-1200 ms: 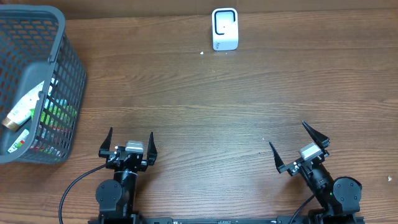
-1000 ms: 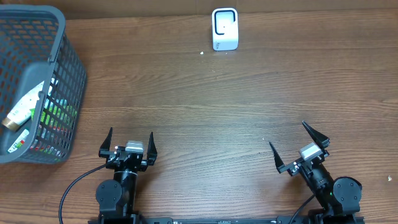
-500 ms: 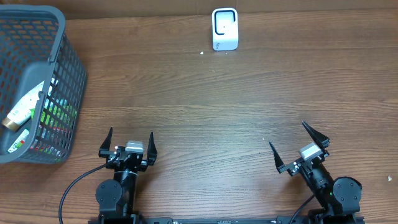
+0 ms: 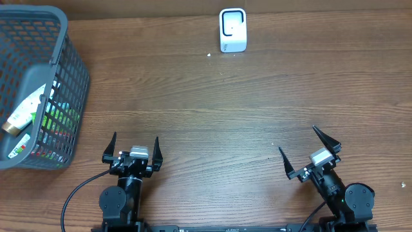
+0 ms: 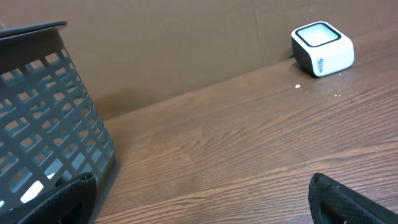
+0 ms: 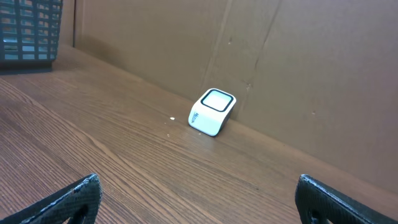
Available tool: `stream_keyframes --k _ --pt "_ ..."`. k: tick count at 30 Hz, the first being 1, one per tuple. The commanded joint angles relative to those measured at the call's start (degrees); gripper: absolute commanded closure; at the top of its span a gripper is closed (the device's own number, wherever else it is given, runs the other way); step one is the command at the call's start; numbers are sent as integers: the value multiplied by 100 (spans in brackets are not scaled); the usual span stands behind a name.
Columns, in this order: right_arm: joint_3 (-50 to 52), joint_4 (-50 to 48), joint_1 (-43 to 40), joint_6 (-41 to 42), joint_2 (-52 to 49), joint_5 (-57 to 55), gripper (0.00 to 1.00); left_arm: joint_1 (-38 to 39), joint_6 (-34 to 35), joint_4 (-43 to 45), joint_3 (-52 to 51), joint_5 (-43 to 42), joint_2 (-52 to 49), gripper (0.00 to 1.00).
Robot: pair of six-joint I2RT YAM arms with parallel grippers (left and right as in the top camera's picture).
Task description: Scan the item barcode
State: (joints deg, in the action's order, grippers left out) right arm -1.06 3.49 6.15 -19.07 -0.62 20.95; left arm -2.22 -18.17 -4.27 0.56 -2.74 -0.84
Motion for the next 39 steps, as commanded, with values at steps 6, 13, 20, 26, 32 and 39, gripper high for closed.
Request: stream_keyframes --k 6,13,20,26,32,39 --pt "61 -33 37 70 46 -35 0 37 61 0 -28 22 59 0" --pt "61 -33 37 70 46 -35 0 37 59 0 -28 22 59 1" --pt "61 -35 37 70 46 -35 0 37 57 0 -28 24 59 0" --pt "61 -33 37 70 46 -35 0 37 105 -11 -28 81 59 0" --pt "61 -33 37 70 46 -35 0 37 350 -4 -28 24 59 0" --pt "59 -35 37 70 46 -35 0 37 568 -2 -28 22 59 0"
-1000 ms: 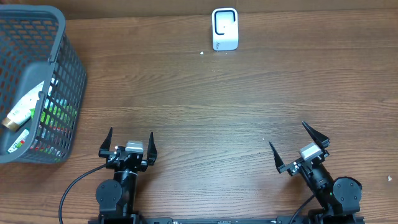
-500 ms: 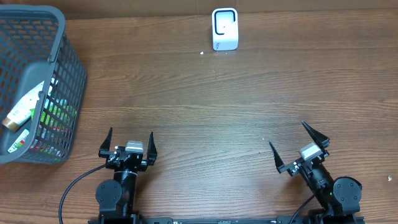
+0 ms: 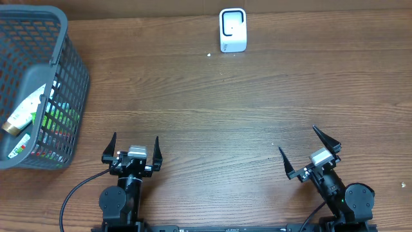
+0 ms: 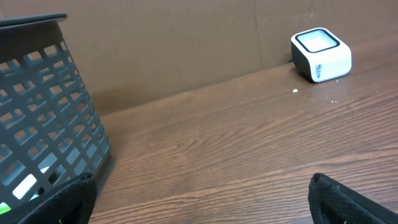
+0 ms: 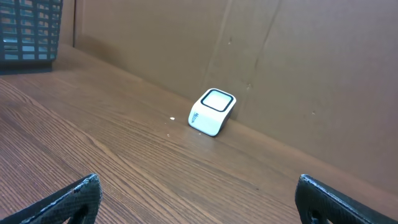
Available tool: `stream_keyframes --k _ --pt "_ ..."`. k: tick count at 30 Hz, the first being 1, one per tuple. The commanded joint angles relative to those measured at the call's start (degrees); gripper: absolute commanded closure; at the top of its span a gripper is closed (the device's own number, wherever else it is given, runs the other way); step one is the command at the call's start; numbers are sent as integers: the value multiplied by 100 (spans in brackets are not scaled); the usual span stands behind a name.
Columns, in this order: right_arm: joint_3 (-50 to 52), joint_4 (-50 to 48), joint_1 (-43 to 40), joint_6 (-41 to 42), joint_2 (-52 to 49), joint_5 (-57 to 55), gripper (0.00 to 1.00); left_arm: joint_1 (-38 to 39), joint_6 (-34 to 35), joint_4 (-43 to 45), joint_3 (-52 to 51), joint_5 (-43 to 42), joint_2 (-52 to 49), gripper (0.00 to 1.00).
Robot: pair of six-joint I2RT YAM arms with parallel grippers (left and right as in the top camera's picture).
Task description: Scan the item barcode
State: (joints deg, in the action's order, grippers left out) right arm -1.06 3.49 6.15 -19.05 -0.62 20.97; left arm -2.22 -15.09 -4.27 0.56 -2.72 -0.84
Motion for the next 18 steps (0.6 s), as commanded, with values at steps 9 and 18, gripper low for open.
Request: stream_keyframes --k 9,18 --pt "61 -33 37 68 46 -37 0 37 588 -9 -28 146 59 0" --pt "61 -33 37 68 46 -37 0 37 590 160 -24 186 59 0"
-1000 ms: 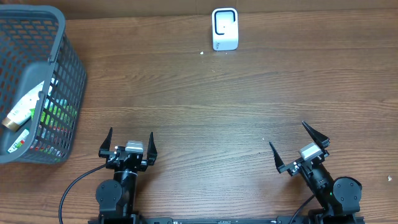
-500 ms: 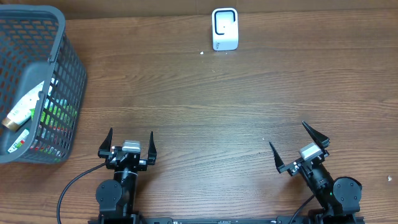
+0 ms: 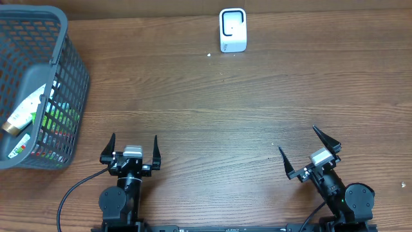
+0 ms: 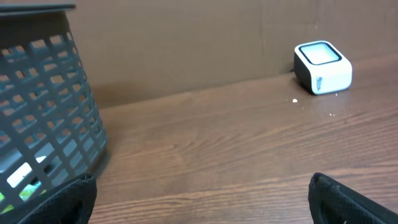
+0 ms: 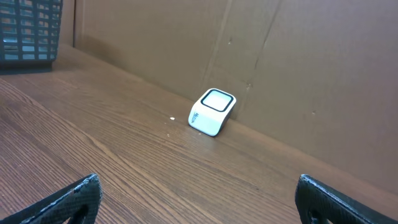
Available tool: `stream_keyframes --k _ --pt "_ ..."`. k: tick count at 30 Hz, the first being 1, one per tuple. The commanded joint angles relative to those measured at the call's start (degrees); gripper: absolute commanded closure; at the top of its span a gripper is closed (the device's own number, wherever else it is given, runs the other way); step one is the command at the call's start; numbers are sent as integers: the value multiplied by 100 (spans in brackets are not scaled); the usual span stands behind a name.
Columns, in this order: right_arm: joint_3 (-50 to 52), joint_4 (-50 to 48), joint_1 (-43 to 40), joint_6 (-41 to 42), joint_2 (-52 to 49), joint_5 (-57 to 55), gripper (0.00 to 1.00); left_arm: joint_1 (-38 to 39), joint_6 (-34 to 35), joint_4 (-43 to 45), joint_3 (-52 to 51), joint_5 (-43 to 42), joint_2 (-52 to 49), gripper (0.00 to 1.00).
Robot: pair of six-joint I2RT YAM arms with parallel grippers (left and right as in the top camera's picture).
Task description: Scan the item barcode
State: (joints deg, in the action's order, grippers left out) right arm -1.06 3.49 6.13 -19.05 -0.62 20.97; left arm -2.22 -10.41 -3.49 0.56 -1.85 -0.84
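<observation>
A white barcode scanner (image 3: 232, 29) stands at the table's far edge, seen too in the left wrist view (image 4: 322, 68) and the right wrist view (image 5: 212, 111). A grey basket (image 3: 38, 84) at the far left holds several packaged items, among them a white tube (image 3: 26, 111). My left gripper (image 3: 133, 147) rests open near the front edge, right of the basket (image 4: 43, 118), nothing between its fingers. My right gripper (image 3: 309, 153) is open at the front right, also holding nothing.
A brown cardboard wall (image 5: 186, 43) runs behind the table's far edge. A black cable (image 3: 77, 193) trails from the left arm's base. A small white speck (image 3: 208, 55) lies near the scanner.
My left gripper has turned slightly to the left; in its wrist view the basket and scanner have shifted right. The right gripper has not moved.
Both grippers stood open near the front edge at the oldest moment, the items in the basket. Across the moments the left wrist has swung in small steps toward the basket. Nothing has been taken hold of.
</observation>
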Motion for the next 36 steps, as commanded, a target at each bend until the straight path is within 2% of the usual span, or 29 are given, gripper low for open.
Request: stream_keyframes --k 1,12,19,28,36 --pt "61 -35 39 68 46 -37 0 37 125 79 -2 96 59 0" --pt "61 -33 39 68 46 -37 0 37 177 28 713 96 -22 0" --pt "61 -35 39 68 46 -37 0 37 341 -203 1639 35 -702 0" --pt "59 -33 39 68 46 -37 0 37 341 -1928 4026 -205 -2352 0" --pt "61 -33 39 68 46 -37 0 37 800 -3901 7042 -708 -4168 0"
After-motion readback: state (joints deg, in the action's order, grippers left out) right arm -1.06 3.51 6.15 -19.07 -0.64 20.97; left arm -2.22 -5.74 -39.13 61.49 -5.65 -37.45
